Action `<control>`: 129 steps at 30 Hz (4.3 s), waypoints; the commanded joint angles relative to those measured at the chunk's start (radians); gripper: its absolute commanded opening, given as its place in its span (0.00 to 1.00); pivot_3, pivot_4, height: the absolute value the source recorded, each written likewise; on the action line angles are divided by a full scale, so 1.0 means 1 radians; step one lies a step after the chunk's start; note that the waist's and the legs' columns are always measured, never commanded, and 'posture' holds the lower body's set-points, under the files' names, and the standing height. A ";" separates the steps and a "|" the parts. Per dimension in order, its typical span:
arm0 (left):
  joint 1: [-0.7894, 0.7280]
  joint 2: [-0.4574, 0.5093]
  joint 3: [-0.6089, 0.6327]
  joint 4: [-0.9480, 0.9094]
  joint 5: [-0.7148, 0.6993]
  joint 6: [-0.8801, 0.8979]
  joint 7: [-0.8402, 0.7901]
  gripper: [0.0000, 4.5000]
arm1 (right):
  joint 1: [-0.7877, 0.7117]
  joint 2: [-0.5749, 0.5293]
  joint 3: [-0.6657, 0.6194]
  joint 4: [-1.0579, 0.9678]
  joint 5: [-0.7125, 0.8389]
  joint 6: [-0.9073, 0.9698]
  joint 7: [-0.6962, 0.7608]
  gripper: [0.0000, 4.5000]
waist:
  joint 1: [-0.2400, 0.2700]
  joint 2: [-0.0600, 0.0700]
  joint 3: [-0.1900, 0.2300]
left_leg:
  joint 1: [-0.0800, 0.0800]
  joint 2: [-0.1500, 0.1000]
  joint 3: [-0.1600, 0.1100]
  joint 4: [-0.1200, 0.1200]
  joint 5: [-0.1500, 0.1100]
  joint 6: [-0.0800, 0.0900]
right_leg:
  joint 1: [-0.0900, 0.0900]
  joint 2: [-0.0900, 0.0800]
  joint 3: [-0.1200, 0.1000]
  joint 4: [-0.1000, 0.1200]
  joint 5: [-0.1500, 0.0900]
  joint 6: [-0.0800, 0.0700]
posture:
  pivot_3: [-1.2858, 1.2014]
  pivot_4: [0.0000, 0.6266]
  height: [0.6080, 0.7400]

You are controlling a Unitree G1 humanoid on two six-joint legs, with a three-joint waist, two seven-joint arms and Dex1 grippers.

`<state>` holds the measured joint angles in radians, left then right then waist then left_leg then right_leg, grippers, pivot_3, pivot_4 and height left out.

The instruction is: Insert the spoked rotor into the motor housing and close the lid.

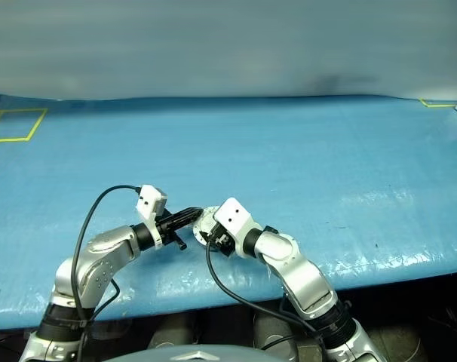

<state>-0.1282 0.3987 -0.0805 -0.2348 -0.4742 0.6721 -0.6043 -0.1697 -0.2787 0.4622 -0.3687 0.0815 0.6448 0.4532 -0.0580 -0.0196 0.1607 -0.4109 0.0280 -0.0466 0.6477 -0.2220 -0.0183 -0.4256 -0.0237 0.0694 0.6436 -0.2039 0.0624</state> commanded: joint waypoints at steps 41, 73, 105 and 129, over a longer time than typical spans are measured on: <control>-0.022 0.088 -0.130 0.065 0.103 -0.009 -0.148 0.00 | 0.355 0.351 -0.572 0.003 0.990 0.332 -0.233 1.00 | 0.025 0.005 -0.009 | -0.001 0.000 -0.001 -0.001 0.000 0.000 | -0.001 -0.002 0.000 -0.002 -0.001 0.000 | 0.52 0.24 1.00; -0.011 0.071 -0.128 0.075 0.123 -0.018 -0.146 0.00 | 0.384 0.330 -0.559 0.116 1.196 0.325 -0.359 0.27 | 0.023 0.007 -0.010 | -0.001 0.000 -0.001 -0.003 -0.001 0.000 | -0.002 -0.002 0.000 -0.006 -0.001 0.000 | 0.52 0.24 1.00; 0.342 -0.477 0.405 -0.133 -0.839 0.202 0.412 1.00 | 0.114 0.381 -0.566 0.065 1.374 0.181 -0.469 0.27 | 0.012 0.008 0.000 | -0.009 0.000 -0.003 -0.003 -0.002 0.002 | -0.003 -0.001 -0.003 -0.011 -0.001 0.000 | 0.52 0.24 1.00; 0.315 -0.445 0.341 0.045 -1.053 0.147 0.260 1.00 | 0.192 0.334 -0.413 -0.006 1.508 0.248 -0.545 0.27 | -0.003 0.008 0.000 | -0.009 -0.001 -0.004 -0.002 -0.002 0.002 | -0.003 0.000 -0.002 -0.011 -0.001 0.000 | 0.52 0.24 1.00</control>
<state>0.2047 -0.0462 0.2811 -0.1801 -1.5122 0.8181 -0.3135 0.0259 0.0501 0.0105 -0.3052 1.5444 0.8815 -0.1066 -0.0609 -0.0118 0.1606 -0.4202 0.0275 -0.0504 0.6460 -0.2237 -0.0161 -0.4283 -0.0241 0.0670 0.6323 -0.2047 0.0627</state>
